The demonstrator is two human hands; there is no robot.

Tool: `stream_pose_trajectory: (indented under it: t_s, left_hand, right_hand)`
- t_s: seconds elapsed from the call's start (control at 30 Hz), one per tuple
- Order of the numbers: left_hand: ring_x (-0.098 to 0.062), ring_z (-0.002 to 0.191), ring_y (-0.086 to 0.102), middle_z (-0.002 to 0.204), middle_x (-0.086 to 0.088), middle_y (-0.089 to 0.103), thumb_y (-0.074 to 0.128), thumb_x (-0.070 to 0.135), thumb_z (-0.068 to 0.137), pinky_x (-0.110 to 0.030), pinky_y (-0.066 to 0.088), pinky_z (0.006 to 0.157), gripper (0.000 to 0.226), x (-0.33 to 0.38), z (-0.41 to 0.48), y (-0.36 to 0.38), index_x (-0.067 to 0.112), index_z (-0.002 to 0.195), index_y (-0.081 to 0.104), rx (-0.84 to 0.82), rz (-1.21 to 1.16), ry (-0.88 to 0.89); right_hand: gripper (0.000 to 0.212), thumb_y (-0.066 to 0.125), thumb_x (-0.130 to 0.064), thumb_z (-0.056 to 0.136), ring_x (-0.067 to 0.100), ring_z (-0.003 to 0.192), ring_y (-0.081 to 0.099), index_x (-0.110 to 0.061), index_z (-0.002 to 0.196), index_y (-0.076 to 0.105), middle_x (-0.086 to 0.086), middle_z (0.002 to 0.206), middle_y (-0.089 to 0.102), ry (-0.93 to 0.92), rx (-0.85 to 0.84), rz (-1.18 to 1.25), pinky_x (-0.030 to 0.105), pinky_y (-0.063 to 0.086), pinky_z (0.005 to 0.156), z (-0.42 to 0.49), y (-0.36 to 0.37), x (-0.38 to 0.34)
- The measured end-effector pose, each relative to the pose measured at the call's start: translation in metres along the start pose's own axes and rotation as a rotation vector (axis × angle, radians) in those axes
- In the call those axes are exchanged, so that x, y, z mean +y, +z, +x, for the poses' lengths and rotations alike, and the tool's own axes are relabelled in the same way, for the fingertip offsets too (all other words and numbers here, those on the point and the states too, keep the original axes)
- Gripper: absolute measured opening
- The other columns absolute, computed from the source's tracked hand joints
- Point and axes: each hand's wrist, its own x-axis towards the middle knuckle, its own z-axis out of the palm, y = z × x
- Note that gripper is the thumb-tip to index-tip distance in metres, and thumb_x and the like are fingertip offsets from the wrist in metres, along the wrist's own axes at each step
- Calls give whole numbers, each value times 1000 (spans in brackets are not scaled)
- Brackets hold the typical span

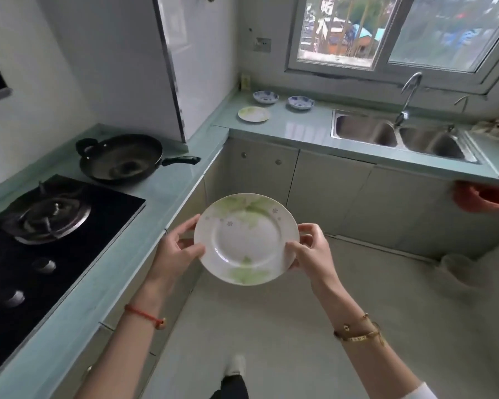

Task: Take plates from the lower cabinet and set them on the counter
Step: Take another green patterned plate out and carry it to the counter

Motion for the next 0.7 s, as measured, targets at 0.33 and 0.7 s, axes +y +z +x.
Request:
stream_pose_trajectory:
  t_s: [0.33, 0.7]
  left_hand:
    - [3, 83, 69, 123, 1, 65, 59, -11, 79, -12, 55, 66, 69, 41, 230, 70, 20, 140, 54, -108, 15, 53]
    - [-6, 95, 69, 129, 4, 63, 61, -10, 78, -16, 57, 71, 73, 97, 475, 148, 25, 142, 52, -236, 120, 57]
  right_hand:
    - [30, 57, 1, 77, 21, 75, 61, -14, 102, 57, 12, 93, 64, -7, 130, 21, 26, 50, 47, 212, -7, -37]
    - [33, 58, -1, 79, 19, 78, 64, -15, 108, 55, 12, 99, 64, 9, 281, -9, 19, 49, 43, 435, -14, -91]
